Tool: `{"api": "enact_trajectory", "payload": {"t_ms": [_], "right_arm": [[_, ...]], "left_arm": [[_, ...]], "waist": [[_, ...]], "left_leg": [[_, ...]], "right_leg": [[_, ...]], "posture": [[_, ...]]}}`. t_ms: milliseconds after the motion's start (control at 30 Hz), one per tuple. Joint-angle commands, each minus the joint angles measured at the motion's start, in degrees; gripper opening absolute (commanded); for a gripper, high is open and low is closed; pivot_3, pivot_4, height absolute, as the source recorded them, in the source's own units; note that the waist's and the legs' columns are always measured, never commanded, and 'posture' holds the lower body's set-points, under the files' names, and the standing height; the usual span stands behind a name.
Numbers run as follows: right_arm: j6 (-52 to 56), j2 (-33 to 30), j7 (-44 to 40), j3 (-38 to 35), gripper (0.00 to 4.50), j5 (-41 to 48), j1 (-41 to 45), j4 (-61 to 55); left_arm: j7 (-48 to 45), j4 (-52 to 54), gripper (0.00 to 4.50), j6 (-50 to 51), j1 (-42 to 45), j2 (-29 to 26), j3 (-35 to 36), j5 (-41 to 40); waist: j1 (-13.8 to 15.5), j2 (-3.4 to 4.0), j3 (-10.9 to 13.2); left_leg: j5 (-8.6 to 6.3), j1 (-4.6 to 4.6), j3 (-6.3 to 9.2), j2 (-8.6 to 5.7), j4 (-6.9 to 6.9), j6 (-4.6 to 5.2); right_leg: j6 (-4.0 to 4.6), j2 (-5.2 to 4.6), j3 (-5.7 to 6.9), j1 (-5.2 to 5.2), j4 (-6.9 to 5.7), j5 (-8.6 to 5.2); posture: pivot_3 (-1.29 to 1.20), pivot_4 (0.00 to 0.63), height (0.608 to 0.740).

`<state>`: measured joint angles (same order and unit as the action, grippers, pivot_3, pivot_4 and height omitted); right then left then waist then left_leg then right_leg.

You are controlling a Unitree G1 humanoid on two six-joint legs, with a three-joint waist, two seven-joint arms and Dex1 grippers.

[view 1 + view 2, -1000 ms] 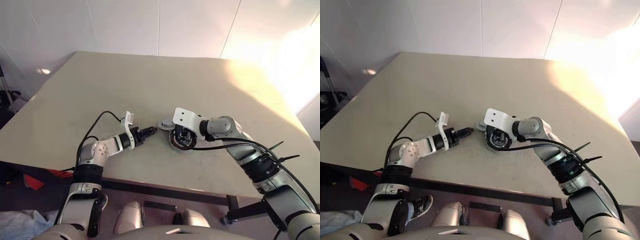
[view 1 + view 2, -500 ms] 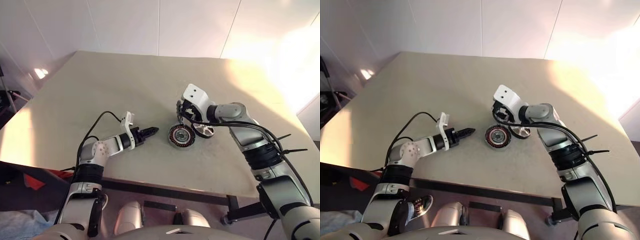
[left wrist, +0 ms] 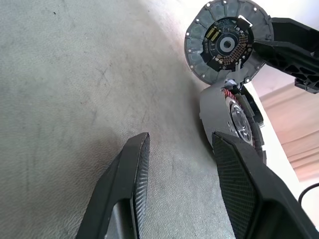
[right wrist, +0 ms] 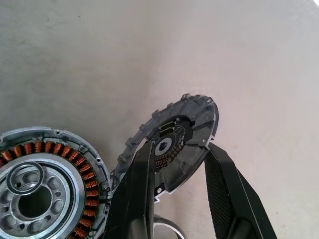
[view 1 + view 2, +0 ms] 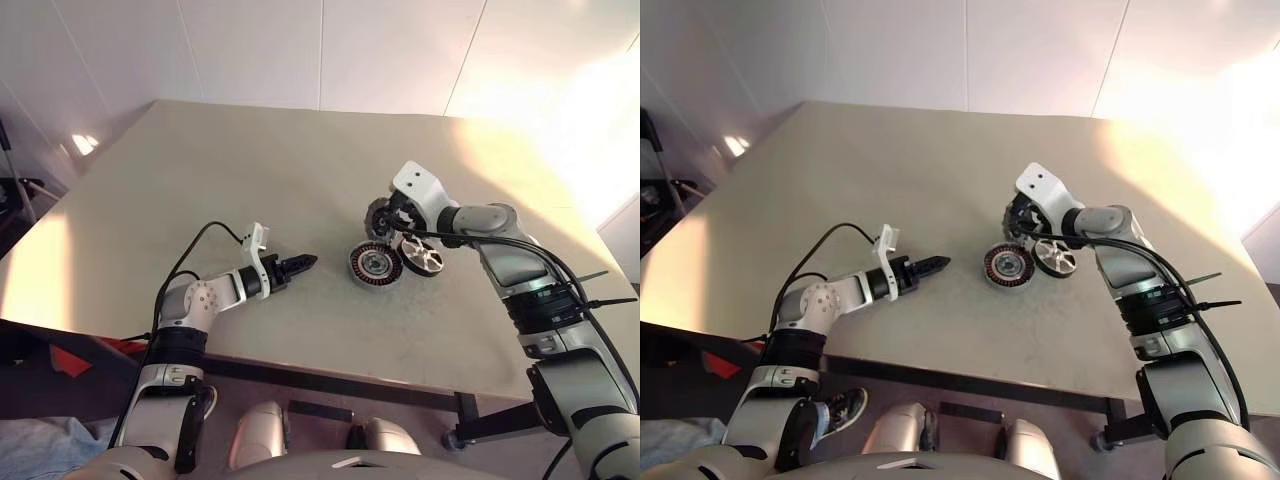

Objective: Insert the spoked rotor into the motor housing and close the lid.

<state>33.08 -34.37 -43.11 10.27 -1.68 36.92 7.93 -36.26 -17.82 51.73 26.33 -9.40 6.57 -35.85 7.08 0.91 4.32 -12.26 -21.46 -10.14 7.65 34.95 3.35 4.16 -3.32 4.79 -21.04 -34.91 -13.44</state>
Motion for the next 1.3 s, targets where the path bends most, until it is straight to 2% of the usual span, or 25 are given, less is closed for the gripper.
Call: {"api": "enact_trajectory", "payload": {"t_ms": [33,167,367,600,700,1033,1300], "right_arm": [[2.5,-0.7,1.7,-7.0,1.65,3.5,1.8,-2.9],[6.2,-0.1,2.7,-10.9,1.65,6.5,3.0,-2.8],[5.0,-1.5,4.4,-10.2,1.65,4.9,1.7,-1.9],[1.3,-10.1,-2.5,-9.3,1.65,4.6,-7.6,-7.7],[1.5,-11.7,-3.8,-10.0,1.65,5.7,-10.8,-8.8],[6.7,-6.8,-1.9,-13.0,1.65,11.4,-12.1,-8.6],[7.7,-4.4,0.4,-13.8,1.65,13.1,-11.7,-3.8]], "left_arm": [[-1.0,0.7,2.1,-0.2,0.6,0.0,-0.5,0.0],[-1.3,0.5,2.1,0.0,0.7,-0.1,-0.7,0.2],[-1.5,0.2,2.1,0.0,1.1,-0.1,-1.0,0.6],[-1.7,0.2,2.1,-0.2,0.7,0.0,-1.3,0.8],[-1.7,0.1,2.1,-0.2,0.6,0.2,-1.4,0.8],[-2.0,-0.2,2.1,-0.2,0.7,0.1,-1.4,1.0],[-1.9,0.1,2.1,-0.2,0.3,-0.2,-1.5,1.2]], "waist": [[0.0,0.0,0.0],[0.0,0.0,0.0],[-0.1,0.0,0.0],[0.4,0.0,0.0],[0.2,0.01,0.0],[0.1,0.09,0.0],[0.0,0.1,0.0]], "left_leg": [[0.0,0.01,0.0,0.0,0.0,0.0],[0.0,0.02,0.0,0.0,0.0,0.0],[0.01,0.04,0.0,0.01,0.0,-0.01],[-0.01,0.02,-0.01,-0.01,0.0,0.01],[-0.04,0.04,-0.01,-0.01,0.02,0.07],[-0.02,0.27,0.0,0.02,0.01,0.03],[-0.02,0.25,-0.01,0.01,0.02,0.04]], "right_leg": [[0.0,0.0,0.0,0.01,0.0,0.0],[0.0,0.0,0.0,0.02,0.0,0.0],[0.0,0.01,0.0,0.0,-0.02,0.0],[-0.02,-0.01,0.0,0.08,0.08,-0.01],[-0.03,-0.01,0.0,0.09,0.07,-0.01],[-0.02,0.01,0.0,0.25,0.05,-0.01],[-0.02,0.01,0.0,0.24,0.05,-0.01]], "posture": [[0.0,0.0,0.74],[0.0,0.0,0.74],[0.0,0.0,0.74],[0.0,0.0,0.74],[0.0,0.0,0.74],[0.0,0.0,0.74],[0.0,0.0,0.74]]}}
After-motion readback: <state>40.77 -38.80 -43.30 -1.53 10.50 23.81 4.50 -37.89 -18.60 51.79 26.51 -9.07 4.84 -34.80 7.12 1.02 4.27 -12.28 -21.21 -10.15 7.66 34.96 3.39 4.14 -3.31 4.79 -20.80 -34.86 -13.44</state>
